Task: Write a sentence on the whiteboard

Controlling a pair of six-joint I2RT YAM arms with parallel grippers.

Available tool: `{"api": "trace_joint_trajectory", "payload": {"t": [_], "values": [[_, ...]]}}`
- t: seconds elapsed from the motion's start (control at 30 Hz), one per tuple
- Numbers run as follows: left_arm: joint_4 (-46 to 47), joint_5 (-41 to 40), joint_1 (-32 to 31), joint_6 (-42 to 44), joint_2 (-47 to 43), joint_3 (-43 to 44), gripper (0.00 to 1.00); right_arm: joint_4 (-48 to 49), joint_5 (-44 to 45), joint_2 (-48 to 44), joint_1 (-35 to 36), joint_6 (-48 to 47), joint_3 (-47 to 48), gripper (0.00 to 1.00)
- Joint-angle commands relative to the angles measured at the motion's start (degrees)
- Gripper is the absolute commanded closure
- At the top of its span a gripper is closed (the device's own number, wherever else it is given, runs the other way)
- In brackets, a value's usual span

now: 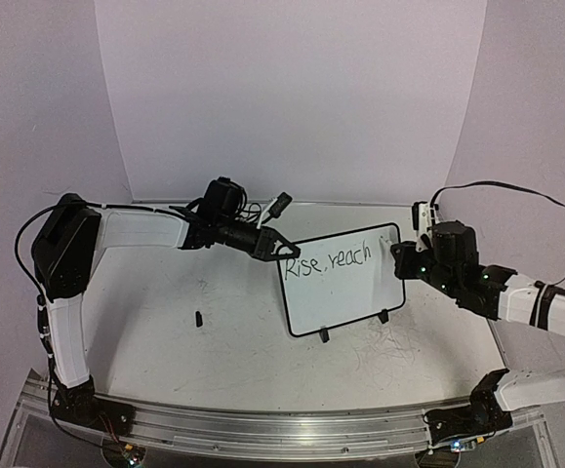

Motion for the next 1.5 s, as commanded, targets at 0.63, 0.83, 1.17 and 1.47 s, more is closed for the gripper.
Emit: {"api": "trace_joint_trajectory", "payload": {"t": [0.63,0.83,1.17,1.47], "values": [[-2.04,1.52,-1.19,1.26,-2.06,0.2,1.0,2.46,-1.47,4.39,-1.55,-2.29,1.53,1.0],[-2.04,1.5,-1.19,1.25,-2.12,0.25,1.0,-0.9,-3.37,4.17,-1.55,-2.19,1.52,1.0],[-2.04,1.49,-1.19,1.26,-2.01,0.29,1.0,-5.04,-5.07,3.28,-1.55,0.31,-1.38,1.0],[-2.04,1.42,-1.2,1.26,-1.96,0.29,1.0,-9.11,-5.1,1.69,-0.84,3.14,-1.81,1.0]]}}
